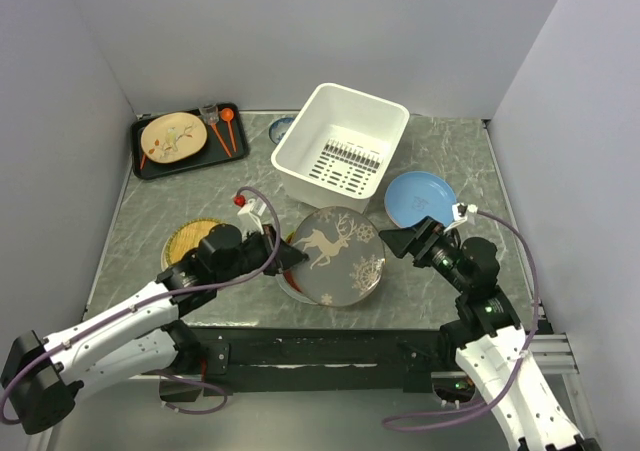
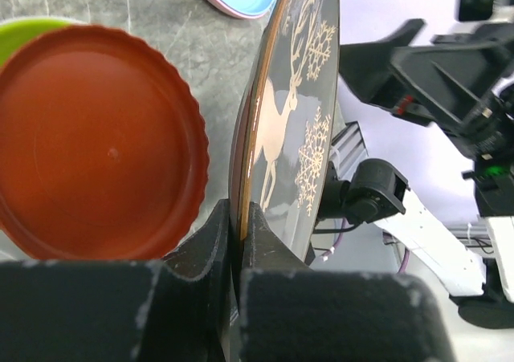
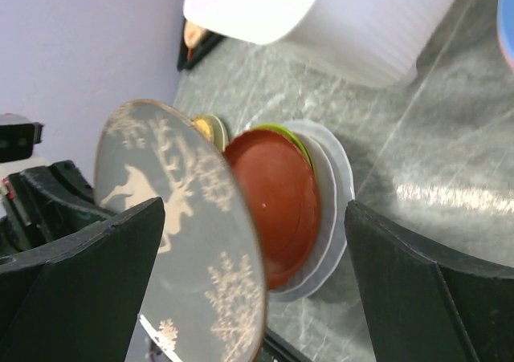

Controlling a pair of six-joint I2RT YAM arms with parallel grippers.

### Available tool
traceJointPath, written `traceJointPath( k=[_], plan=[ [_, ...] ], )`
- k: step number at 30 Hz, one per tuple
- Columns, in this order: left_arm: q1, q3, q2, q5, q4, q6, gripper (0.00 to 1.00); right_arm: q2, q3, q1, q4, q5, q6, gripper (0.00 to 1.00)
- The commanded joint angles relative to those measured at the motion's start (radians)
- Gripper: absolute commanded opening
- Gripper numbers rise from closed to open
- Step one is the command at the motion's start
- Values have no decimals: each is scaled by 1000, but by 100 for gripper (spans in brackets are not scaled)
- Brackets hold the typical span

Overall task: Place the plates into the plastic bin on the countertop
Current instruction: Place the plate in the plastic bin.

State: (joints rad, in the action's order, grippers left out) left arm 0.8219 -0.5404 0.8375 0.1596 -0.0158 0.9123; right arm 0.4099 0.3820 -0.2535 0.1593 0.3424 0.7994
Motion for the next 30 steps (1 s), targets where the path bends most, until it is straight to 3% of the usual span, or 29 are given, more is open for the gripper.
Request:
traceJointPath(
  k=[1,13,30],
  plan=[
    [0,-124,17,-6,-133,-4,1,-34,72,-1,49,-45,-46,100],
    [-7,-277,142,-37,-111,-38,1,-49,106,-3,141,-71,-101,100],
    [-133,-504,362,119,-95,-73,1,-95,107,-3,195,-80,-149,100]
  ],
)
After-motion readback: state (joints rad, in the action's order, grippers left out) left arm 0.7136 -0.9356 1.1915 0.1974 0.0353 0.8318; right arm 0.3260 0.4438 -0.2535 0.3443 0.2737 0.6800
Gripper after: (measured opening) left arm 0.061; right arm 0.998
